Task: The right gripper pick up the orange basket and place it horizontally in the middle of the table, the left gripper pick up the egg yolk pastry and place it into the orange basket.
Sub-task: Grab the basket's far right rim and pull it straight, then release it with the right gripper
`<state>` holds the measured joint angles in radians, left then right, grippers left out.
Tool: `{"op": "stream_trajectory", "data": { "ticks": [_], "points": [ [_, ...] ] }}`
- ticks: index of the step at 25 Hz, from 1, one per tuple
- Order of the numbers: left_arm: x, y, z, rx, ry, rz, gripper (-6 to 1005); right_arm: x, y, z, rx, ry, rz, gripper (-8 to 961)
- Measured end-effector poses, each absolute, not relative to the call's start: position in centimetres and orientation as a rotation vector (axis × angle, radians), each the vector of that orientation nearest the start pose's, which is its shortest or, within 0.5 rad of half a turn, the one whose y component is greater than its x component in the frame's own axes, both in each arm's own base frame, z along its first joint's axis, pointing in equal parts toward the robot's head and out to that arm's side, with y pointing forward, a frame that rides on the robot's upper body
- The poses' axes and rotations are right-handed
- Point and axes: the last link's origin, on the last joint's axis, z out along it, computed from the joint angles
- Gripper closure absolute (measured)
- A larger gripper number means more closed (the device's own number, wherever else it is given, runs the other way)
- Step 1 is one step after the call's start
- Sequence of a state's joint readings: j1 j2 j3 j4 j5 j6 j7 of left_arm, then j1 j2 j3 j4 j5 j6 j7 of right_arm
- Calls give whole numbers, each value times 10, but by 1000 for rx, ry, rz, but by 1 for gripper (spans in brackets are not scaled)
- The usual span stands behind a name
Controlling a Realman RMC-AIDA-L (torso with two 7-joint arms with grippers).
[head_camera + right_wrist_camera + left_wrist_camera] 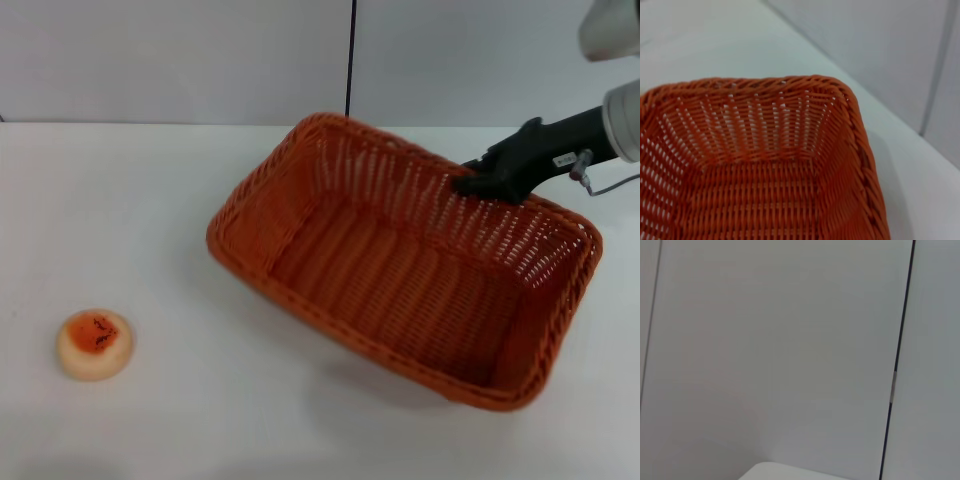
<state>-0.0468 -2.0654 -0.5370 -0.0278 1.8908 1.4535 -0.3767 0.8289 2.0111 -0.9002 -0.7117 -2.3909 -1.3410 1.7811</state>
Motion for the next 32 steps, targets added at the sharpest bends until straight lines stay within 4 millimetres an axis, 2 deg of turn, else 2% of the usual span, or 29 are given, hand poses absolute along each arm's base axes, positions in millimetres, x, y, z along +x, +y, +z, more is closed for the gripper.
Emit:
{"op": "stream_trajectory", "data": {
  "ticks": [2, 10, 16, 23, 32],
  "points": [
    [-429, 159, 35, -1255, -750, -630, 189, 204, 412, 0, -2859, 460, -89, 774],
    [-431, 149, 36, -1243, -751, -623, 190, 190, 410, 9, -2905, 200, -93, 781],
    [-428, 146, 36, -1252, -732, -631, 190, 177, 407, 17, -2941, -12, 22, 782],
    [-425, 139, 36, -1271, -714, -637, 190, 175, 405, 12, -2972, -121, 58, 783],
    [-422, 130, 35, -1272, -700, -651, 190, 175, 400, -6, -3028, -148, 51, 785]
  ]
}}
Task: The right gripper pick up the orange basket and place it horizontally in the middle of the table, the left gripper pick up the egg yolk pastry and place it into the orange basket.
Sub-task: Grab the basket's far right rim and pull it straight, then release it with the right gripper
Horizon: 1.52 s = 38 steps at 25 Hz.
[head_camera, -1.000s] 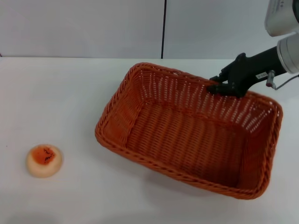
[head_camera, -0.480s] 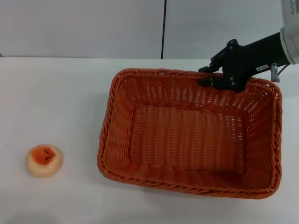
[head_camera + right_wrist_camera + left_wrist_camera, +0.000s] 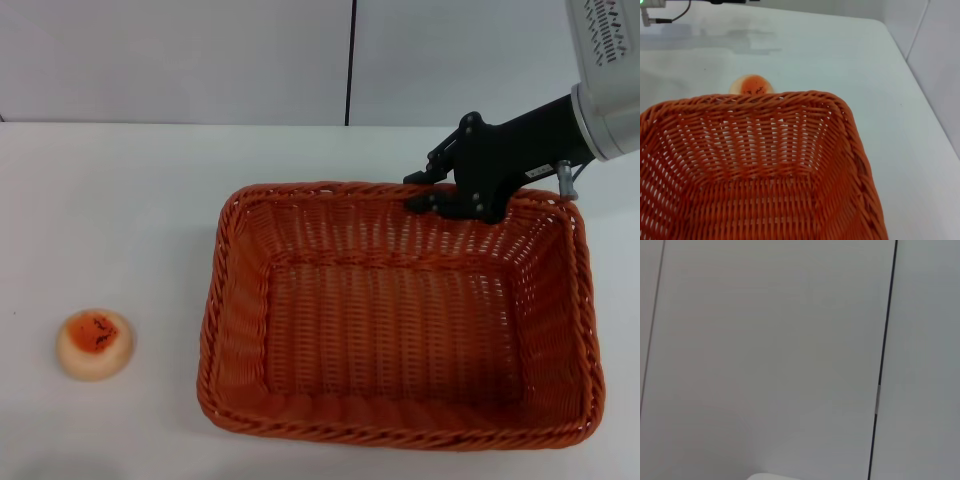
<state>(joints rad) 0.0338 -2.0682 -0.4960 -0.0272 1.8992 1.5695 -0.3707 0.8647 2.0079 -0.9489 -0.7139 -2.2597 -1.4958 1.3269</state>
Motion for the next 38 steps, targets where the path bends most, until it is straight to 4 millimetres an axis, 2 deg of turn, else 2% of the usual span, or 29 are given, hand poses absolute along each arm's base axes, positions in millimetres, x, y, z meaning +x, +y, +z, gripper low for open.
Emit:
{"op": "stream_trajectory", "data": {
  "ticks": [13, 28, 33, 38],
  "points": [
    [-422, 130, 34, -1282, -700, -651, 191, 175, 398, -9, -3025, -188, 57, 766],
    [-422, 130, 34, -1280, -706, -650, 191, 181, 406, -13, -2948, -189, 6, 745],
    [-422, 131, 34, -1282, -704, -651, 192, 181, 399, -26, -3008, -175, -30, 738],
    [-422, 132, 34, -1283, -702, -651, 192, 179, 399, -31, -3000, -168, -38, 731]
  ]
}}
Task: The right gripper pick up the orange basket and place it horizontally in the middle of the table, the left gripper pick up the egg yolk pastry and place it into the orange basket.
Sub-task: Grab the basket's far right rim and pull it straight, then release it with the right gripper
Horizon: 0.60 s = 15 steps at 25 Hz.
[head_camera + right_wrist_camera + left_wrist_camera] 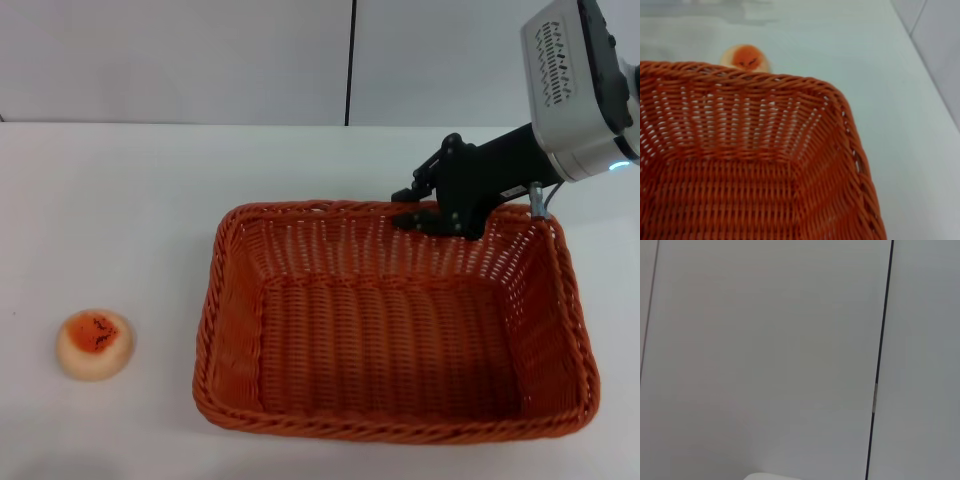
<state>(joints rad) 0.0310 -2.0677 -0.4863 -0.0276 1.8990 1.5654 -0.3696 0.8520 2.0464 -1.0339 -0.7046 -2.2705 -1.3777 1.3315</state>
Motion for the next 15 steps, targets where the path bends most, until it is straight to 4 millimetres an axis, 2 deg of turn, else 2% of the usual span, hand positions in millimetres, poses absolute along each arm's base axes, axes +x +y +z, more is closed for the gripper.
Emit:
{"op": "stream_trajectory", "data": {
  "ticks": [4, 9, 13, 14, 15],
  "points": [
    [-422, 133, 35, -1285, -699, -649, 192, 178, 400, -33, -2972, -173, -29, 725],
    [-423, 132, 35, -1285, -701, -645, 192, 173, 399, -25, -2936, -194, 41, 505],
    [-422, 131, 32, -1371, -715, -659, 192, 166, 391, -14, -2926, -189, 148, 463],
    [-422, 131, 32, -1371, -715, -659, 192, 165, 384, -4, -2913, -159, 250, 453],
    [-423, 133, 35, -1447, -728, -674, 192, 165, 384, -4, -2913, -159, 250, 443]
  ]
}}
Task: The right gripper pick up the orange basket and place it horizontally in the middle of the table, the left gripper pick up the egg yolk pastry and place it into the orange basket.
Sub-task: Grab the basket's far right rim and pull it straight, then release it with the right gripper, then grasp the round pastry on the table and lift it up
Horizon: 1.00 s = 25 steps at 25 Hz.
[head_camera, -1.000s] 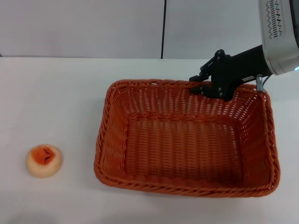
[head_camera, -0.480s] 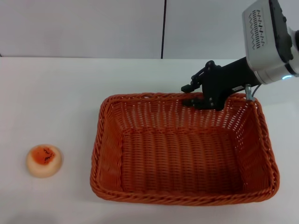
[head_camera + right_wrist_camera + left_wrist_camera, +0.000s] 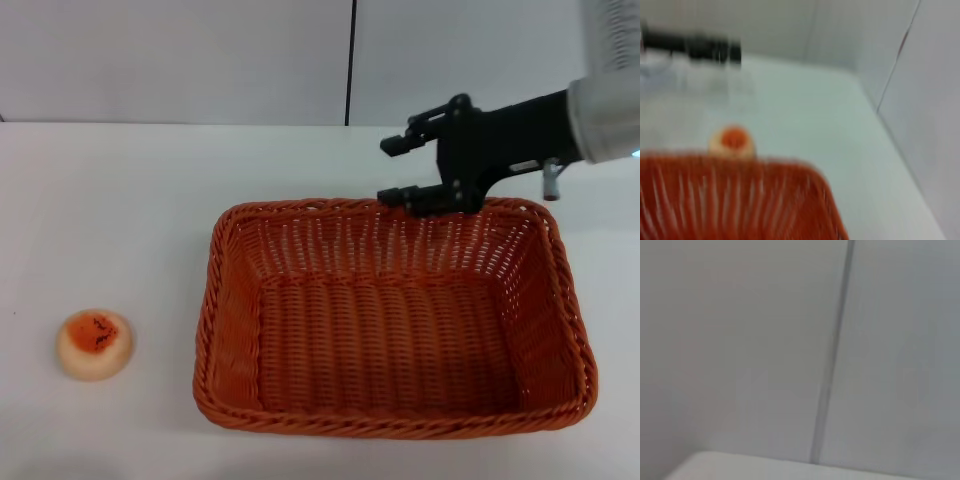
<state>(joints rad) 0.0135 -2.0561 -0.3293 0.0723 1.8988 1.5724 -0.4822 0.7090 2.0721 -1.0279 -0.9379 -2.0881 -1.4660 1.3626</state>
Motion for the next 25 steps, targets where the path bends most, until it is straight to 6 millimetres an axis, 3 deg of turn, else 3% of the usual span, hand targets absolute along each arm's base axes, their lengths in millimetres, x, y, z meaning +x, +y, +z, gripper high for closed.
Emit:
{"op": "stream_trajectory", "data": {
  "ticks": [4, 7, 12, 14, 15, 17, 19, 25],
  "points": [
    [-420, 141, 48, -1688, -723, -701, 193, 171, 359, 22, -2817, -75, 551, 401],
    [-417, 147, 61, -1835, -721, -686, 193, 177, 348, 33, -2752, -23, 677, 401],
    [-410, 157, 83, -1998, -726, -645, 193, 202, 319, 54, -2597, 128, 916, 400],
    [-410, 157, 83, -1998, -726, -645, 193, 221, 304, 63, -2511, 222, 1012, 400],
    [-410, 157, 83, -1998, -726, -645, 193, 221, 304, 63, -2511, 222, 1012, 400],
    [-400, 170, 75, -2150, -744, -623, 193, 235, 292, 67, -2449, 272, 1102, 401],
    [-400, 170, 75, -2150, -744, -623, 193, 252, 275, 73, -2338, 287, 1242, 401],
    [-391, 189, 48, -2291, -766, -612, 193, 272, 258, 84, -2218, 316, 1334, 401]
  ]
}}
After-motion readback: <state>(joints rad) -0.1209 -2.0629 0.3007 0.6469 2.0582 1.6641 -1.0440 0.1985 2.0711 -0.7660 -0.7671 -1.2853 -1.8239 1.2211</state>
